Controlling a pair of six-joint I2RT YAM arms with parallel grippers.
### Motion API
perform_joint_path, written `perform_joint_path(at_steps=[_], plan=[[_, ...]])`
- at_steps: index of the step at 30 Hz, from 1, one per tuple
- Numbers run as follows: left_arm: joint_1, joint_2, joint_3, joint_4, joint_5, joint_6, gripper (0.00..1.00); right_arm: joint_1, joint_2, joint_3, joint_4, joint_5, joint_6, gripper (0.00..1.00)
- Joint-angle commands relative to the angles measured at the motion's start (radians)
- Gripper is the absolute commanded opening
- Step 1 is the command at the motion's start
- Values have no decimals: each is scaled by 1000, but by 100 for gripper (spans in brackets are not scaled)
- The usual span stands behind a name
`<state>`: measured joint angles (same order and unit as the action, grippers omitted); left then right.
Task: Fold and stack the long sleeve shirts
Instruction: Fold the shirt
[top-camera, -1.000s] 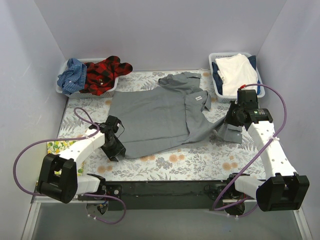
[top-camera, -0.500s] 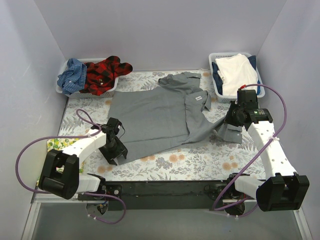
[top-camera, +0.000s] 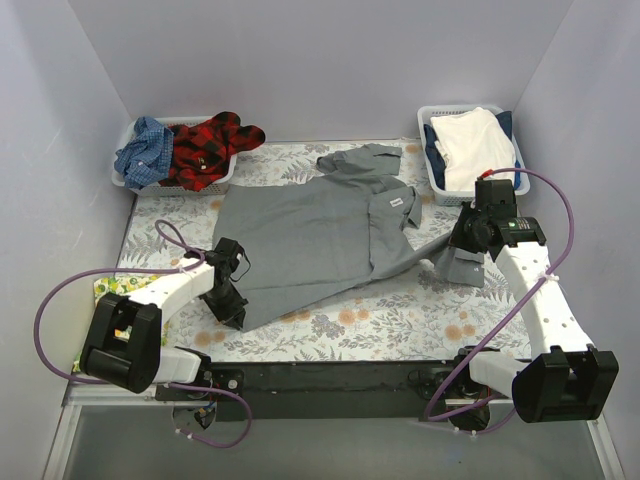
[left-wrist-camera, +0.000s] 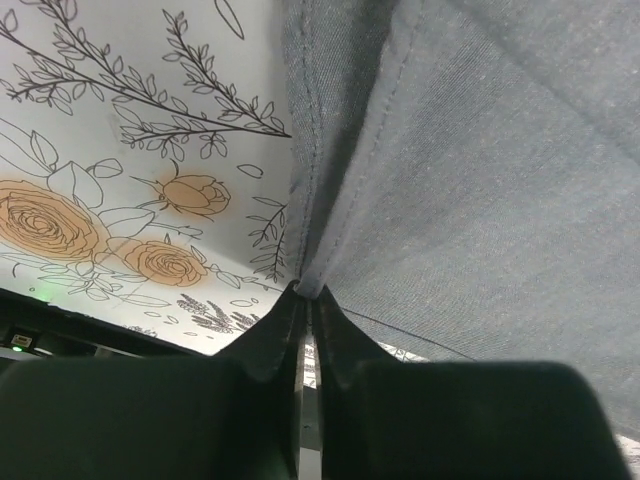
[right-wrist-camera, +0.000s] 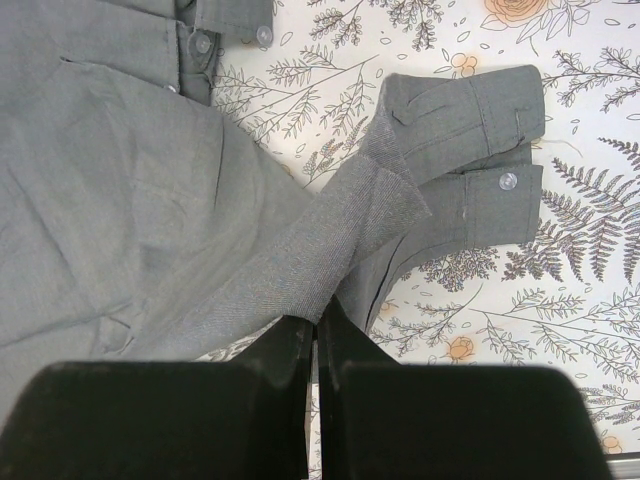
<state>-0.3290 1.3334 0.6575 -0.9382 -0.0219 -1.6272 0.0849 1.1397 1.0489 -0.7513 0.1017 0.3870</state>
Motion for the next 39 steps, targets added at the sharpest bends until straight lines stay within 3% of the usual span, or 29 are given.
perform_joint_path(at_steps=[1, 13, 25, 34, 39], plan=[[-5, 9, 24, 39, 17, -11, 0, -8, -12, 39, 30, 13, 0, 1], [-4, 13, 231, -86, -134, 23, 0, -14, 58, 145, 41, 32, -30, 1], [120, 131, 336, 9, -171, 85, 0, -13, 195, 183, 138, -45, -50, 1], [142, 248, 441, 75, -171, 119, 0, -13, 281, 178, 185, -53, -59, 1], [150, 340, 513, 116, -176, 133, 13, -14, 359, 212, 196, -51, -74, 1]])
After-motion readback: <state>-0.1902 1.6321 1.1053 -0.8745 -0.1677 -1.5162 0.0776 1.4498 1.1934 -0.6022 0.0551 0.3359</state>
